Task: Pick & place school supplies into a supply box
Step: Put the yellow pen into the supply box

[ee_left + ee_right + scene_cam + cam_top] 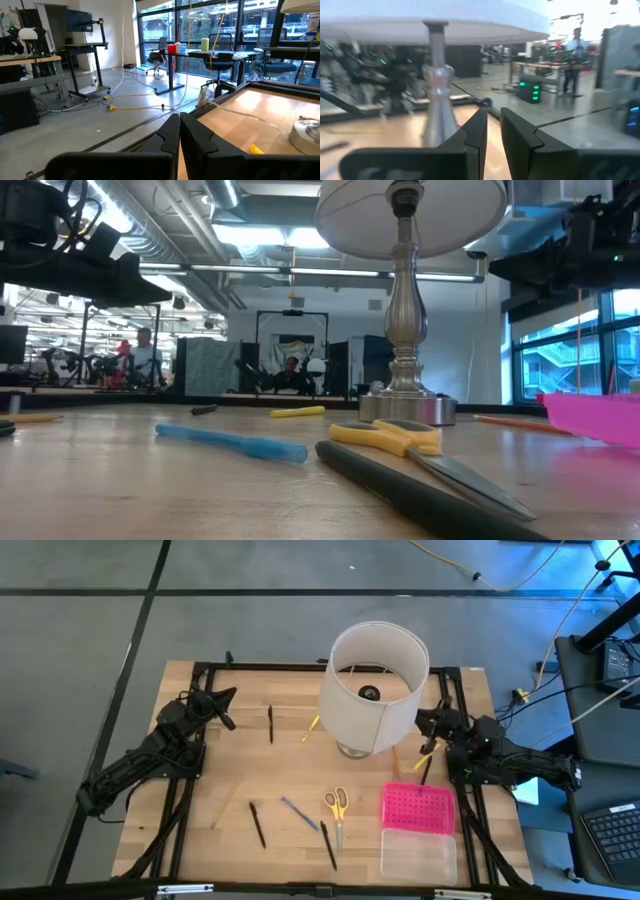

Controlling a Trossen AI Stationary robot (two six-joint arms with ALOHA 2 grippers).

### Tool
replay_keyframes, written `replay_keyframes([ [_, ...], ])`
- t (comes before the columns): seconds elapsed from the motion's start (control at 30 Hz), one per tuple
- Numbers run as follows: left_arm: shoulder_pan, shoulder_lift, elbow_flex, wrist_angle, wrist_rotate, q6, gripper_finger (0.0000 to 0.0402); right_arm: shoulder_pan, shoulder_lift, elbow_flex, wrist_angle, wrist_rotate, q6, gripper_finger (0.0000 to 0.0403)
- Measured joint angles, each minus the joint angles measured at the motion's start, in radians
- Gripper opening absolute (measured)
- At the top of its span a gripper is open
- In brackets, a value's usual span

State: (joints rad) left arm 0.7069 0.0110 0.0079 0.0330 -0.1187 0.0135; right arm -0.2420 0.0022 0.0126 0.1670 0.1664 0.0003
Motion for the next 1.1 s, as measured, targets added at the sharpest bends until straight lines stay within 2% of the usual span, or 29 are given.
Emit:
replay_keyframes([
  [0.27,0.000,0.000,0.000,0.000,0.000,0.000,0.0006,0.000,0.000,0.030,0.002,-0.207,0.128,0.0060],
  [0.4,0.000,0.000,0.000,0.000,0.000,0.000,0.0006,0.000,0.001,0.050,-0.026,-0.243,0.173,0.0060],
  [0.47,0.000,0.000,0.000,0.000,0.000,0.000,0.0006,0.001,0.014,0.112,-0.142,-0.189,0.200,0.0060],
  [0.53,0.000,0.000,0.000,0.000,0.000,0.000,0.0006,0.000,0.049,0.191,-0.334,-0.067,0.249,0.0060],
  [0.63,0.000,0.000,0.000,0.000,0.000,0.000,0.0006,0.000,0.140,0.322,-0.612,0.093,0.435,0.0060],
  [0.73,0.000,0.000,0.000,0.000,0.000,0.000,0.0006,0.000,0.255,0.435,-0.821,0.172,0.583,0.0060],
  [0.83,0.000,0.000,0.000,0.000,0.000,0.000,0.0006,0.000,0.391,0.534,-0.968,0.161,0.686,0.0060],
  [0.97,0.000,0.000,0.000,0.000,0.000,0.000,0.0006,0.000,0.586,0.665,-1.141,0.072,0.785,0.0060],
  [1.1,0.000,0.000,0.000,0.000,-0.002,0.000,0.0006,0.000,0.764,0.778,-1.370,0.052,0.970,0.0060],
])
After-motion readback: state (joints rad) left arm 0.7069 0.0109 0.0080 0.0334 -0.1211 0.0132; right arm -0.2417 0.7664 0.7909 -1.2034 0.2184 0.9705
